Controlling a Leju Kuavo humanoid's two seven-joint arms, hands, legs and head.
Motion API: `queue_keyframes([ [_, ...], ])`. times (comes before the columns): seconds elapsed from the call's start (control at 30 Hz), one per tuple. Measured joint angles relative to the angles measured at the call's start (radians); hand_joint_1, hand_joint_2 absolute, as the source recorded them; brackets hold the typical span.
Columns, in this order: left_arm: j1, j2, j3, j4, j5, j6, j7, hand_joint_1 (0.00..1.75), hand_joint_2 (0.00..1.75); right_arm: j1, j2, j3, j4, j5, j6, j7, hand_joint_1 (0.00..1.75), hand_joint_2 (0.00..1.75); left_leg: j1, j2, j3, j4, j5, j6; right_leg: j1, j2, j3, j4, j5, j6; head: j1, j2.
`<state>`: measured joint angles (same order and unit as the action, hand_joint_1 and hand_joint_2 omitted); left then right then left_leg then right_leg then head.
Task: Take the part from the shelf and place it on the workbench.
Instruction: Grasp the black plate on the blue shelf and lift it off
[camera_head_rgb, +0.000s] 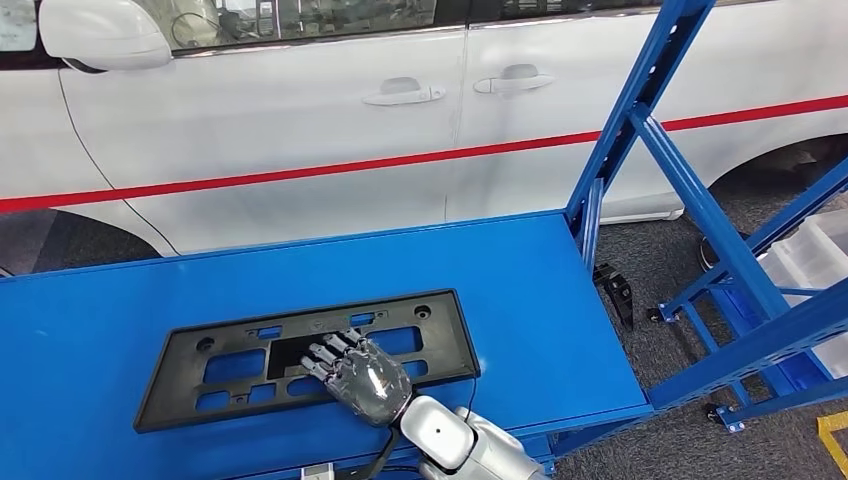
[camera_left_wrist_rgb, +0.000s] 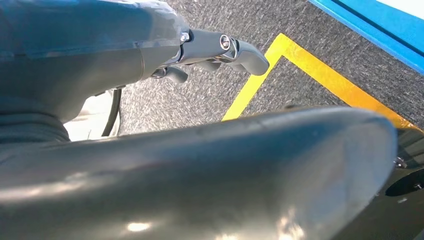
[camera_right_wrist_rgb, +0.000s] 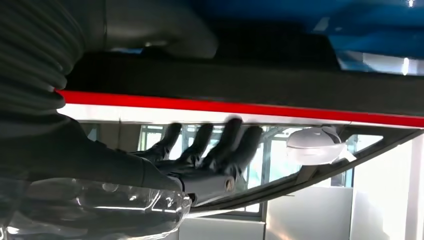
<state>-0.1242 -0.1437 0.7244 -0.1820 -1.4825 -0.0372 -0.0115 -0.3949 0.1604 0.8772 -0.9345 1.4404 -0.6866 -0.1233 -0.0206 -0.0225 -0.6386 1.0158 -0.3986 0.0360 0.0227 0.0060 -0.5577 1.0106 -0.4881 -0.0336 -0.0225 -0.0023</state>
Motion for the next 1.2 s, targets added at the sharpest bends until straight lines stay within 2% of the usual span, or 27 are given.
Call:
queue_keyframes([
  [0.23,-0.003,-0.001,0.0,0.0,-0.008,-0.001,0.001,0.0,0.0,-0.003,-0.003,0.005,0.0,0.095,-0.005,0.07,1.75,1.75,0.0,0.0,0.001,0.0,0.0,0.0,0.0,0.0,0.0,0.0,0.0,0.0,0.0,0.0],
  [0.5,-0.003,-0.002,0.0,0.0,-0.009,0.018,-0.02,0.0,0.0,-0.002,-0.006,0.008,-0.001,0.105,-0.005,0.093,1.75,1.75,0.0,0.0,0.001,0.0,0.0,0.0,0.0,0.0,0.001,0.0,0.0,0.0,0.0,0.0],
  [0.63,-0.003,-0.003,0.0,0.0,-0.01,0.036,-0.034,0.0,1.75,-0.002,-0.009,0.008,-0.007,0.105,-0.004,0.104,1.75,1.75,0.0,0.0,0.001,0.0,0.0,0.0,0.0,0.0,0.001,0.0,0.0,0.0,0.0,0.0],
  [0.83,-0.004,-0.002,-0.011,0.0,-0.04,0.057,-0.09,0.0,1.75,-0.006,-0.025,0.022,-0.032,0.105,-0.002,0.145,1.75,1.75,0.0,0.0,0.001,0.0,0.0,0.0,0.0,0.0,0.001,0.0,0.0,0.0,0.0,0.0],
  [1.07,-0.005,-0.001,-0.046,-0.001,-0.071,0.115,-0.123,0.0,1.75,-0.028,-0.048,0.088,-0.042,0.105,-0.005,0.213,1.75,1.75,0.0,0.0,0.001,0.0,0.0,0.0,0.0,0.0,0.001,0.0,0.0,0.0,0.0,0.0],
  [1.2,-0.005,0.0,-0.051,-0.001,-0.063,0.148,-0.183,0.0,1.75,-0.032,-0.059,0.112,-0.052,0.105,-0.005,0.226,1.75,1.75,0.0,0.0,0.001,0.0,0.0,0.0,0.0,0.0,0.001,0.0,0.0,0.0,0.0,0.0],
])
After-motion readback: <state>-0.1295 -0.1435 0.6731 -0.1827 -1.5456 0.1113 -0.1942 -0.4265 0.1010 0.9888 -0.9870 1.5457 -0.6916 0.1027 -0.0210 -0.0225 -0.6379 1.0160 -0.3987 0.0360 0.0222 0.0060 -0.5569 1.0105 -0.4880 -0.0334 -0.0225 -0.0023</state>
